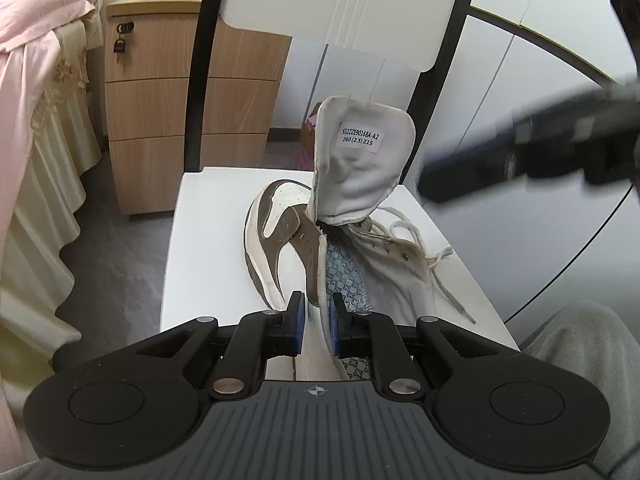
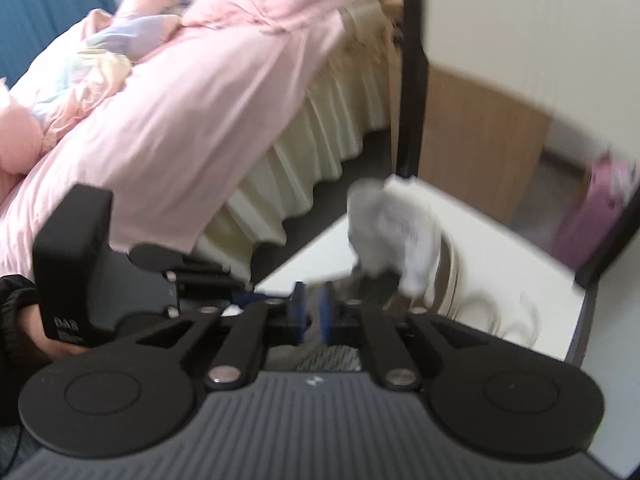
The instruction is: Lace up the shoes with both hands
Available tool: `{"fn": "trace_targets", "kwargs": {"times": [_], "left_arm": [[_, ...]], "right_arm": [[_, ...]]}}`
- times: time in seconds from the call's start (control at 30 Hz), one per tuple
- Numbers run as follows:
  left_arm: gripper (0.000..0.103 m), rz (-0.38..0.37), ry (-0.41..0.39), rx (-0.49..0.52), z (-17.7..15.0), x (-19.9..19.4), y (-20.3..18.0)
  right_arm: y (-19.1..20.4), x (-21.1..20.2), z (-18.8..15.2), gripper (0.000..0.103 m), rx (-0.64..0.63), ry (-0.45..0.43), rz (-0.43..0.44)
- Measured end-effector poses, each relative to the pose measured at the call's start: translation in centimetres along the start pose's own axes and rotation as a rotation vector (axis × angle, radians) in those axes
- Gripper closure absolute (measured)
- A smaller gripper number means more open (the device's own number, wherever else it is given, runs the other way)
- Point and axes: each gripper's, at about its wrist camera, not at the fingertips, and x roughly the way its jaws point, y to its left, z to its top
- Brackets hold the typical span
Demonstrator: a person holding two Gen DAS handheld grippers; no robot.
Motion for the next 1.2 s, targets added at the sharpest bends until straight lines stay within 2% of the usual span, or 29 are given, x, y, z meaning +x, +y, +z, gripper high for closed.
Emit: {"fn": "trace_targets", "kwargs": {"times": [0.03, 0.07, 0.17, 0.3, 0.43, 0.53, 0.63, 0.67, 0.73, 0.87, 1.03, 1.2], "left_arm": [[0.088, 0.001, -0.004, 0.004, 0.0, -0.1, 0.0], [0.088, 0.001, -0.006, 0.007, 0.0, -0.1, -0.1], [0.088, 0.003, -0.005, 0.019, 0.0, 0.0, -0.2], [0.088, 0.011, -0.005, 0.034, 0.1, 0.3, -0.4], [0.088, -0.001, -0.001, -0.001, 0.2, 0.6, 0.2], [0.091, -0.023, 0.003, -0.063, 0.3, 0.6, 1.0], [0.091, -0.046, 0.007, -0.134, 0.4, 0.6, 2.1], [0.092, -0.057, 0.009, -0.162, 0.3, 0.6, 2.4], [0.092, -0.082, 0.016, -0.205, 0.3, 0.6, 3.0], [0.092, -0.127, 0.034, -0.243, 0.2, 0.6, 3.6], [0.09, -0.133, 0.044, -0.178, 0.2, 0.5, 3.0], [0.09, -0.12, 0.051, -0.155, -0.1, 0.4, 2.8]], "right_arm": [[0.2, -0.4, 0.7, 0.059, -0.042, -0.015, -0.016], [0.2, -0.7, 1.3, 0.054, -0.087, -0.023, -0.026], [0.1, -0.4, 2.9, 0.048, -0.224, 0.002, -0.063], [-0.5, 1.7, 4.5, 0.047, -0.421, 0.088, -0.127], [-0.1, 4.6, 4.5, 0.046, -0.629, 0.176, -0.119], [0.9, 6.6, 3.6, 0.046, -0.787, 0.241, -0.114], [1.5, 7.8, 2.7, 0.054, -0.855, 0.288, -0.107], [1.7, 7.8, 2.6, 0.072, -0.852, 0.297, -0.088], [2.2, 7.8, 2.0, 0.092, -0.863, 0.316, -0.063], [3.7, 7.8, 0.3, 0.092, -0.924, 0.362, -0.043], [5.2, 8.6, -1.6, 0.092, -0.997, 0.414, -0.014], [5.4, 10.5, -1.2, 0.092, -0.949, 0.438, 0.019]]}}
